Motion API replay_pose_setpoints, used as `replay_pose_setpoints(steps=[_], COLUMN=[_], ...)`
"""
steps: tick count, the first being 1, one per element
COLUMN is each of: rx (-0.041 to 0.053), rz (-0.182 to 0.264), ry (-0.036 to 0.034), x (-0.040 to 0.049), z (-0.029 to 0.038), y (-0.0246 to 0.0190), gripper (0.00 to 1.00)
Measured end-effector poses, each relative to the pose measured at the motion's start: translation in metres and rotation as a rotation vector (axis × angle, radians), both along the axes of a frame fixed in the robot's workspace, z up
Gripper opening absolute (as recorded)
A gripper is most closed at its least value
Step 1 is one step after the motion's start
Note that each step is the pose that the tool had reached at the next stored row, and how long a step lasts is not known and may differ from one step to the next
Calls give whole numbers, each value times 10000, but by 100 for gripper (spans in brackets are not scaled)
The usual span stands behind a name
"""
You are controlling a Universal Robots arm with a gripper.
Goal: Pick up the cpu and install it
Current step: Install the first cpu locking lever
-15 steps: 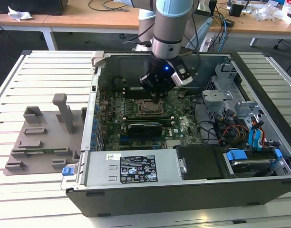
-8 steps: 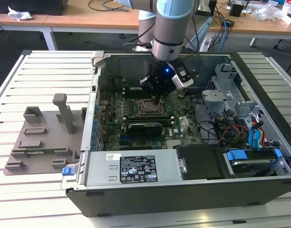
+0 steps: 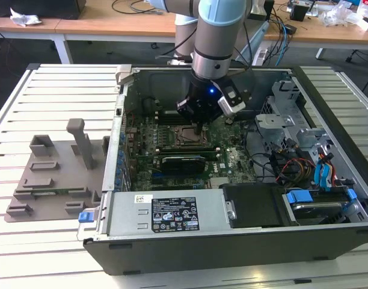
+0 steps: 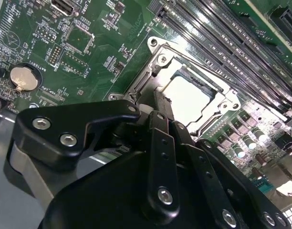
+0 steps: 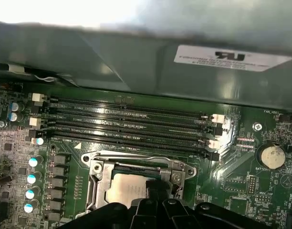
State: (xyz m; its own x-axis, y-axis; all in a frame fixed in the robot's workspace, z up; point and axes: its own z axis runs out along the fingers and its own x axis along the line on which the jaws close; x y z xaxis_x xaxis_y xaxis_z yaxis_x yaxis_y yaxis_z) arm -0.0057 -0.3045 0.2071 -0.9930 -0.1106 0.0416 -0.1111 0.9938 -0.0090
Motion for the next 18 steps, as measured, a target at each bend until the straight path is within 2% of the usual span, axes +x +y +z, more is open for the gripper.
replay_pose_setpoints(steps=[7, 8, 11, 14, 18], rx=[-1, -1, -1, 0, 0], rz=[0, 0, 0, 0, 0], ry=[1, 1, 0, 1, 0], x=[0, 0, 0, 0, 0], z=[13, 31, 144, 190, 326], y=[-26, -26, -26, -26, -26], gripper=[11, 11, 11, 11, 11])
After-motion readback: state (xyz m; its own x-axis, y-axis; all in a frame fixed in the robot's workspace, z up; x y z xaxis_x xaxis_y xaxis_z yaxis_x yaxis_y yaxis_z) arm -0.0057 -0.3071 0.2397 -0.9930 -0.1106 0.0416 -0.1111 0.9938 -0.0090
